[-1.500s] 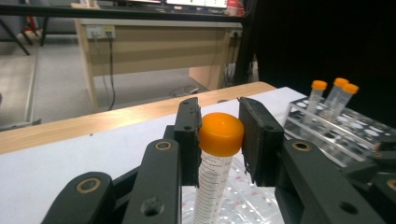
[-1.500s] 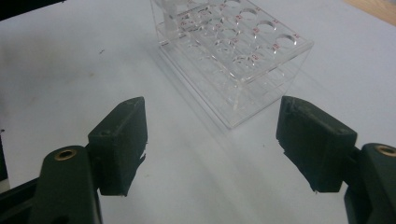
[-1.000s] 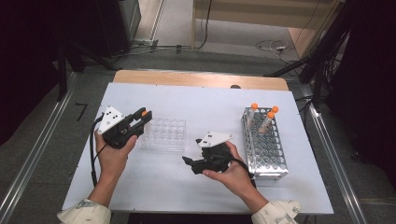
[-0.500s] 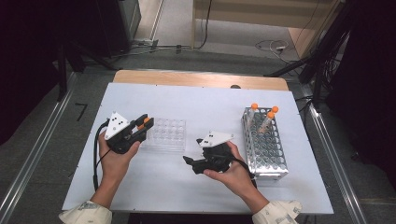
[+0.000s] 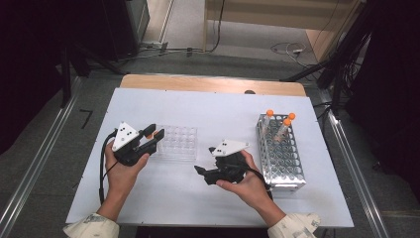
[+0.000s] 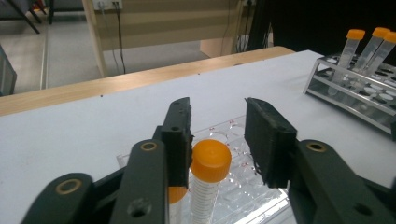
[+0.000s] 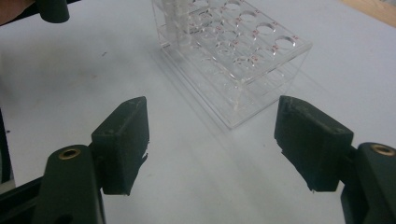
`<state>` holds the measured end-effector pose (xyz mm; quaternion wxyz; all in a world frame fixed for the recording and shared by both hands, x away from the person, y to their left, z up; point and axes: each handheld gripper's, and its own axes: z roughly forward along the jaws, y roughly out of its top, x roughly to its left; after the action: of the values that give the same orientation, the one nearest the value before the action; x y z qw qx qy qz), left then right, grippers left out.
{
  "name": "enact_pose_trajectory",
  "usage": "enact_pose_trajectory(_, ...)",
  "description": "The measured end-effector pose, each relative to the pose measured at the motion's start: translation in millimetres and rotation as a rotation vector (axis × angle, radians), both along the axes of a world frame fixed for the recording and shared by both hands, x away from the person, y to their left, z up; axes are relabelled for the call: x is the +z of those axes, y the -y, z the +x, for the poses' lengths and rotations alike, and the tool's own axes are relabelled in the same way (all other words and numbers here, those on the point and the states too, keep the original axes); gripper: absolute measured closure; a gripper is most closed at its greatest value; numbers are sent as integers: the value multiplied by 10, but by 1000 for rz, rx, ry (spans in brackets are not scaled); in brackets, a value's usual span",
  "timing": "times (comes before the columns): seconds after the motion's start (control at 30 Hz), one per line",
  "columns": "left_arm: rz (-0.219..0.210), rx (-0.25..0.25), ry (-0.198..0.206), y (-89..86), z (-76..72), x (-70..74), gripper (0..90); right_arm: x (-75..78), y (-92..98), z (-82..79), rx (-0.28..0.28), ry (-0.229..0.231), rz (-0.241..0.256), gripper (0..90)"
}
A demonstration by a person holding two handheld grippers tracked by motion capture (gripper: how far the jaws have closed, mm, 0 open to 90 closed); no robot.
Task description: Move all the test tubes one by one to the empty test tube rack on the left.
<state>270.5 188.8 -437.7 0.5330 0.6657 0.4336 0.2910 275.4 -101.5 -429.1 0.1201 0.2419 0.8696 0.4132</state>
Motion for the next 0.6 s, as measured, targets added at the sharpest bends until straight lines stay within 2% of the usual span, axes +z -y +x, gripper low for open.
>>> enact_pose_trajectory(0.17, -26, 0, -3, 9, -13, 29, 400, 22, 23, 2, -11, 10, 9, 250)
enact_pose_trajectory(0.3, -46, -8, 0, 37, -35, 60, 304, 51, 74, 26, -27, 15, 20, 250)
enact_pose_trajectory(0.47, -72, -16, 18, 64, -68, 95, 268, 137, 170, 52, -53, 34, 41, 250)
enact_pose_trajectory(0.6, -76, -23, 18, 86, -91, 122, 261, 221, 277, 80, -89, 47, 59, 250)
